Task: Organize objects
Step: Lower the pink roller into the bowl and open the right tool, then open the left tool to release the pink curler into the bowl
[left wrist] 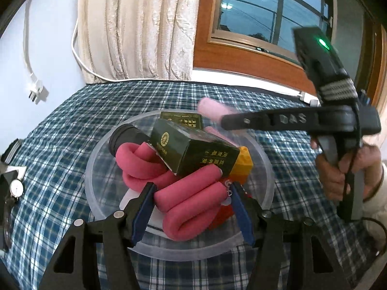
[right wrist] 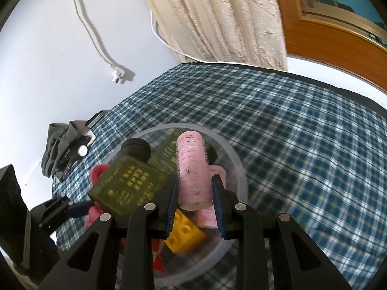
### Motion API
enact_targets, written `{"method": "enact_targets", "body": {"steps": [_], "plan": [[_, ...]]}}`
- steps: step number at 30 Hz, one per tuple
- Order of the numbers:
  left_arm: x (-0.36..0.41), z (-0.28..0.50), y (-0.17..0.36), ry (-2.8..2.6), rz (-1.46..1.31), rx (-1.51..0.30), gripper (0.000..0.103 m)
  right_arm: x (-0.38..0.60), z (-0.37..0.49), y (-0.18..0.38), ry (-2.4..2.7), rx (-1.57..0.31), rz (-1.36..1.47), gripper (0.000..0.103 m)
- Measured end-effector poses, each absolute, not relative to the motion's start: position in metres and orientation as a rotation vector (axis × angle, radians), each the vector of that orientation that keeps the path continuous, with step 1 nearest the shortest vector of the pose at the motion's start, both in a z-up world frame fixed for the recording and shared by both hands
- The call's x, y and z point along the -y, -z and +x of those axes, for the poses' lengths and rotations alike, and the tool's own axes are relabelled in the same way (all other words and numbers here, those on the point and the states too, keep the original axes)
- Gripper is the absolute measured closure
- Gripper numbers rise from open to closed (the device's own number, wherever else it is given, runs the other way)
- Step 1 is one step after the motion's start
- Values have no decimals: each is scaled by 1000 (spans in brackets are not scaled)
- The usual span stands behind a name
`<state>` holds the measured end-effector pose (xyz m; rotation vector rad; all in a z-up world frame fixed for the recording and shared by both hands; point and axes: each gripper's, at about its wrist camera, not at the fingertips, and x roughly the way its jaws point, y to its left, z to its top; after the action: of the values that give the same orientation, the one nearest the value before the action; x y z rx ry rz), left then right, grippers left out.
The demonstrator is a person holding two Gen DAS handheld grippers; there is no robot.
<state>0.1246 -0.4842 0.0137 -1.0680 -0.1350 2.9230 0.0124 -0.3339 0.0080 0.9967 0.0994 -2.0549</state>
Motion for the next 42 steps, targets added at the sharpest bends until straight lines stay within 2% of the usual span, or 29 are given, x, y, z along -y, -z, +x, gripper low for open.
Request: {"method": "enact_targets", "body": {"steps": [2, 4, 6, 16, 21, 23, 25, 29, 31, 33, 37, 42], "plan": [[484, 125, -13, -2920, -1066, 126, 36, 338, 13, -9, 2053, -102, 990, 74], [486, 125, -13, -2906, -1064, 145, 30, 343, 13, -11, 2045, -108, 986, 74], [488, 124, -13, -2895, -1065, 169, 18, 350, 11, -12, 2037, -119, 983, 74], [493, 135, -15, -2899, -1070, 219, 17, 389, -3, -12, 1938, -170, 989, 73], [494, 141, -20, -2914, -1058, 217, 10, 399, 3, -9, 1898, -225, 981, 73], [495, 140, -20, -2917, -1060, 225, 9, 398, 3, -9, 1899, -216, 984, 69], [496, 140, -20, -2919, -1066, 235, 9, 393, 1, -11, 1902, -187, 985, 59], [497, 139, -19, -2934, -1072, 237, 9, 381, 3, -18, 1910, -138, 967, 52], [497, 140, -20, -2943, -1073, 240, 8, 373, 7, -22, 1927, -127, 949, 41], [498, 142, -22, -2959, -1070, 252, 0, 365, 13, -25, 1956, -128, 930, 31], [500, 145, -26, -2985, -1062, 280, 0, 343, 26, -26, 2031, -151, 900, 15], [497, 143, -26, -3046, -1106, 247, 0, 314, 42, -23, 2081, -162, 886, 8]]}}
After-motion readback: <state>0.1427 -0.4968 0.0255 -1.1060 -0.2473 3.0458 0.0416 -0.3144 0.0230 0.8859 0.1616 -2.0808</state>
